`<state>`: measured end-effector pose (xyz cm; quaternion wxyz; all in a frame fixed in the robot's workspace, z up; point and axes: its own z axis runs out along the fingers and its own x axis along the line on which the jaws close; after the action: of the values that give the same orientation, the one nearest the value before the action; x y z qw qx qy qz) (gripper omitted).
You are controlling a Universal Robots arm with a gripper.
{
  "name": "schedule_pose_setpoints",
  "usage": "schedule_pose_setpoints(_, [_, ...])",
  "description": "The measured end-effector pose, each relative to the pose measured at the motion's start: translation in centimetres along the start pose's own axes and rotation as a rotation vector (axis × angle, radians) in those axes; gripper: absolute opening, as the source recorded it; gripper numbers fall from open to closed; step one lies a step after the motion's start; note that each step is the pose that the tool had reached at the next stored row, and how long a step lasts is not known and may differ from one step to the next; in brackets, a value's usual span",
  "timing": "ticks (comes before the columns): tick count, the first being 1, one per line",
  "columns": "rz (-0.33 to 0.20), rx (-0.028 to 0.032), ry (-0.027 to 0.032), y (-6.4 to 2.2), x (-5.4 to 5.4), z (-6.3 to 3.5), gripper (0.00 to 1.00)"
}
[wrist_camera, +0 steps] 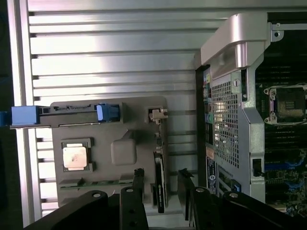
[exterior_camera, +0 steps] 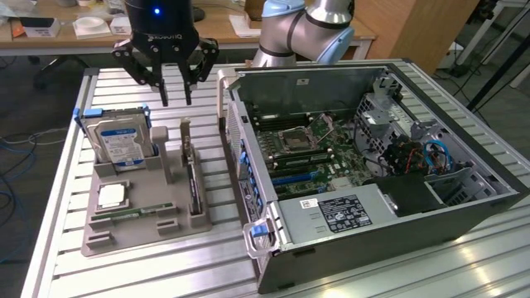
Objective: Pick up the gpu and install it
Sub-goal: 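Pick up the gpu and move the gpu toward the slot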
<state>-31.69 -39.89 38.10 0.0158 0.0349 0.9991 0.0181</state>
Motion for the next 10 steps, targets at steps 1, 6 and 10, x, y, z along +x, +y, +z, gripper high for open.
schedule_pose_setpoints(1, [0.000, 0.0008, -0.0004, -0.02, 0.0, 0.14, 0.41])
schedule_pose_setpoints(6, [0.000, 0.0077, -0.0008, -0.72, 0.0, 0.63, 0.41])
schedule_pose_setpoints(10, [0.000, 0.0134, -0.0013, -1.22, 0.0, 0.99, 0.41])
